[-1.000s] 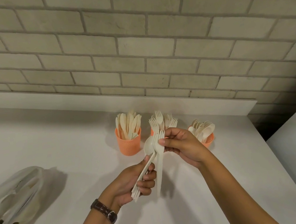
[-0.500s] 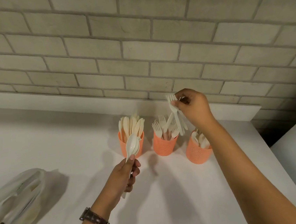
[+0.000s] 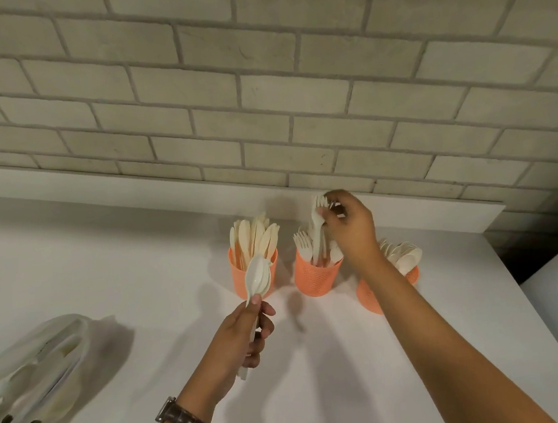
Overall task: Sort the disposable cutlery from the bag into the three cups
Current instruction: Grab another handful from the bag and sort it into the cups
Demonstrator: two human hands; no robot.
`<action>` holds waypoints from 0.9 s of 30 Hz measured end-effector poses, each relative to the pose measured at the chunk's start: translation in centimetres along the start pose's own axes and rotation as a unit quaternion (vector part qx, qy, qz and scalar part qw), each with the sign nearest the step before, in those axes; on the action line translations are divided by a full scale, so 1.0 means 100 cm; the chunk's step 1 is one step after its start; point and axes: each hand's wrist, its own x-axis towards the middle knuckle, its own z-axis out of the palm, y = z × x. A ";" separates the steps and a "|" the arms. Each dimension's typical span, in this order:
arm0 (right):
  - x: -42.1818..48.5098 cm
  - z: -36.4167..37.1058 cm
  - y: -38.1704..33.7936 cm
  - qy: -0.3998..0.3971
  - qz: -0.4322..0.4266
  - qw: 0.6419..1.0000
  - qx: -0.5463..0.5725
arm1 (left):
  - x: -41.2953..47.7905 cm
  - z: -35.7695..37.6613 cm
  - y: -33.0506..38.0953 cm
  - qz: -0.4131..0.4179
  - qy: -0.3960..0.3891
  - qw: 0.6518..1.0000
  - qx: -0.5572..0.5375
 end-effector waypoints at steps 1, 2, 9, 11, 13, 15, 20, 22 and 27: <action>-0.008 0.001 0.008 -0.007 0.003 1.000 -0.011 | 0.000 0.001 0.001 -0.006 -0.013 0.999 -0.031; -0.016 0.002 0.017 -0.024 0.010 0.999 -0.035 | -0.001 0.002 0.002 -0.014 -0.029 0.997 -0.067; -0.037 -0.011 0.003 -0.041 -0.056 0.983 -0.172 | -0.002 0.006 0.002 -0.046 -0.119 0.970 -0.206; -0.052 -0.022 -0.021 -0.027 -0.060 0.992 -0.107 | 0.000 0.009 0.001 -0.041 -0.141 0.969 -0.196; -0.075 -0.031 -0.040 -0.065 0.032 0.997 -0.017 | 0.000 0.015 0.000 -0.030 -0.154 0.974 -0.162; -0.092 -0.041 -0.047 -0.136 0.129 0.981 0.058 | -0.001 0.025 0.000 -0.027 -0.164 0.979 -0.114; -0.114 -0.066 -0.038 -0.184 0.172 0.958 0.138 | -0.003 0.057 -0.007 -0.022 -0.190 0.980 0.056; -0.120 -0.077 -0.034 -0.154 0.166 0.964 0.140 | -0.004 0.073 -0.005 -0.029 -0.205 0.974 0.095; -0.125 -0.114 -0.030 -0.048 0.167 0.979 0.107 | 0.003 0.105 -0.002 0.019 -0.215 0.967 0.135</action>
